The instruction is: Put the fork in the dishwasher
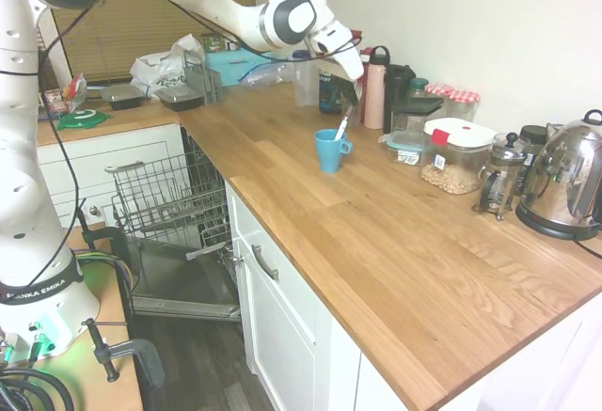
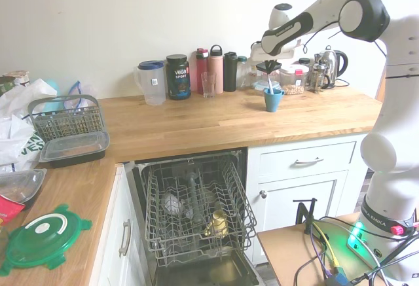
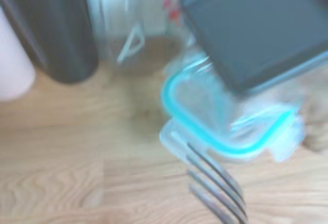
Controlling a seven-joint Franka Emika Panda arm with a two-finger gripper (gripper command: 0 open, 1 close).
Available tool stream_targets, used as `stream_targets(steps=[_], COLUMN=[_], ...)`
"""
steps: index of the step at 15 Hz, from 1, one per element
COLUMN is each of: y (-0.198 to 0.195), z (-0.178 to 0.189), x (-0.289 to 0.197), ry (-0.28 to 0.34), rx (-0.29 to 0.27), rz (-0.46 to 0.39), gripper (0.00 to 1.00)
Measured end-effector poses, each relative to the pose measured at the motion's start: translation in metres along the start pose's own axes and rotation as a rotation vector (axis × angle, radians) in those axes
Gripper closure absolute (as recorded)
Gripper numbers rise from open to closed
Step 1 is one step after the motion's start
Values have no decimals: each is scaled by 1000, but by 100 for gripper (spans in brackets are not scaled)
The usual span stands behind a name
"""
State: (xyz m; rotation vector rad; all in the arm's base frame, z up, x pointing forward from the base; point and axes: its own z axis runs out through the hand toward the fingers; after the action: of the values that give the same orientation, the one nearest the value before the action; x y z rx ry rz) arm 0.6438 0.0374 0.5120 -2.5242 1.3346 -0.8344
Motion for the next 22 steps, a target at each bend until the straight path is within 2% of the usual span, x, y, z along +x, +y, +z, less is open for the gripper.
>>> stream_targets(steps=[3, 6, 9, 11, 13, 16, 18, 20, 22], y=[24, 35, 23, 9, 1, -1, 0, 3, 2], z=[-76, -168, -251, -280, -292, -287, -279, -262, -236], x=[19, 11, -62, -142, -219, -297, -345, -385, -412], ry=[58, 119, 164, 177, 175, 196, 189, 158, 99], rx=[53, 84, 79, 70, 58, 18, -12, -47, -84], rz=[24, -10, -101, -188, -267, -368, -431, -478, -497], gripper=[100, 100, 100, 100, 100, 100, 100, 100, 100])
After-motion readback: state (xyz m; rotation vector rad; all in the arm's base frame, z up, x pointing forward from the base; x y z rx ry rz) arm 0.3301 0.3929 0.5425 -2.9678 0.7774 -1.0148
